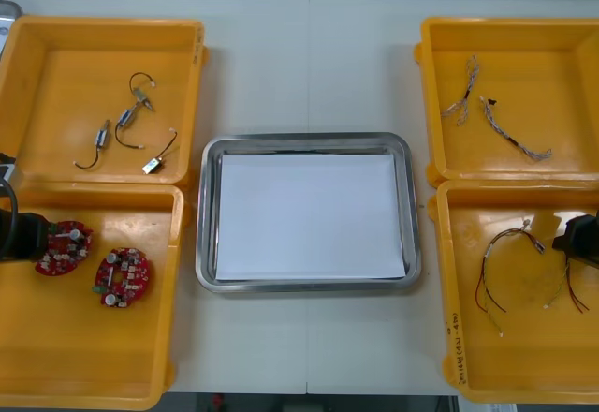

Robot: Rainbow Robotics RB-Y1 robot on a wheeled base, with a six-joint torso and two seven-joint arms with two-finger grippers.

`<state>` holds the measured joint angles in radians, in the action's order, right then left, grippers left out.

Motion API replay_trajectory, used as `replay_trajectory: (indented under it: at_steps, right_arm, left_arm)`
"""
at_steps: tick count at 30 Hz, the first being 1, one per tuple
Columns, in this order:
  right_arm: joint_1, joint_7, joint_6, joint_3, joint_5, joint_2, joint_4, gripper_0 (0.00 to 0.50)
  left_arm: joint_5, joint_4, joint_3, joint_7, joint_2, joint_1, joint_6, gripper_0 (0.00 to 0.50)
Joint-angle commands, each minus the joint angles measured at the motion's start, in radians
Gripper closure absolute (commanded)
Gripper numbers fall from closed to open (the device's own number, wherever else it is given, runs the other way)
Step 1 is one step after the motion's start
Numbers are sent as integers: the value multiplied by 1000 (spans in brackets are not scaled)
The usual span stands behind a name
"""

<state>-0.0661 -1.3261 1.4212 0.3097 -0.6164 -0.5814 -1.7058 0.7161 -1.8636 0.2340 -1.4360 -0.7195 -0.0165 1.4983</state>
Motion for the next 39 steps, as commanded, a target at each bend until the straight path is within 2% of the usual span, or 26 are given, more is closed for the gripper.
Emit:
replay_trajectory:
  at_steps: [1, 6, 7, 8, 9, 10, 21, 30, 36, 39]
  right_arm:
    - [-9, -1, 15, -29, 4, 9, 17, 0]
    - [-9, 1, 25, -32, 4, 11, 17, 0]
    - [-9, 1, 27, -34, 4, 9, 17, 121]
    - [-9, 1, 30, -32, 4, 11, 17, 365]
    - [-9, 1, 31, -34, 4, 9, 17, 449]
    - [-8, 2, 35, -32, 4, 11, 17, 500]
    - [-9, -13, 61, 16, 7, 8, -20, 500]
    - [-9, -9, 292, 135, 4, -12, -222, 500]
    - [-12, -1, 490, 227, -9, -47, -405, 500]
    - [-14, 1, 499, 230, -17, -75, -486, 500]
  left_arm:
    - [25, -97, 84, 32, -51, 24, 82, 500]
    - [42, -163, 153, 43, -51, 24, 178, 499]
    - [46, -178, 169, 45, -51, 26, 201, 499]
    - [51, -195, 188, 48, -51, 24, 224, 499]
    - [52, -203, 197, 48, -51, 24, 237, 499]
    - [57, -218, 214, 51, -51, 24, 257, 500]
    - [80, -359, 288, 89, -51, 23, 379, 500]
    - [101, -460, 200, 124, -61, -66, 422, 499]
    - [134, -513, 77, 189, -61, -157, 422, 500]
    - [174, -526, 22, 258, -61, -204, 422, 497]
